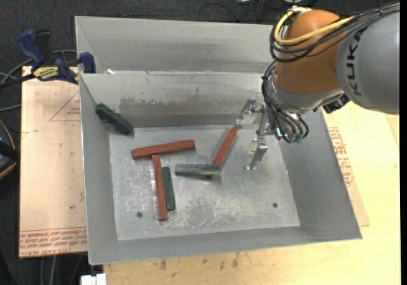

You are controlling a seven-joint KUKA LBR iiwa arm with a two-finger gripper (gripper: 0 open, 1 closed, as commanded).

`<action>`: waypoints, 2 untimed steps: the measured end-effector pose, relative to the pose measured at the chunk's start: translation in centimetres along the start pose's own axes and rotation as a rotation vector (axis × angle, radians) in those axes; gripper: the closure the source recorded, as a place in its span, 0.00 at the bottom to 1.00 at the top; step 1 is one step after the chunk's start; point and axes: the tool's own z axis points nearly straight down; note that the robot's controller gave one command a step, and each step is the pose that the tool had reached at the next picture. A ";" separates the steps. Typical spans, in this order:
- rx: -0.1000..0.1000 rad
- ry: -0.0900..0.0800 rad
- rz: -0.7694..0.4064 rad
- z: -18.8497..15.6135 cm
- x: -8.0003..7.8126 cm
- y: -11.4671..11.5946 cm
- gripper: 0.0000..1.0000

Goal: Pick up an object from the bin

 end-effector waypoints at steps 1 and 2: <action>0.000 -0.008 0.000 -0.4 -0.2 0.0 0.00; 0.001 -0.018 -0.251 10.3 -6.6 0.2 1.00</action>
Offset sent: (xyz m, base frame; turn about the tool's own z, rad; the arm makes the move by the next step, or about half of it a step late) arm 0.0572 0.0005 -0.1194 -0.2509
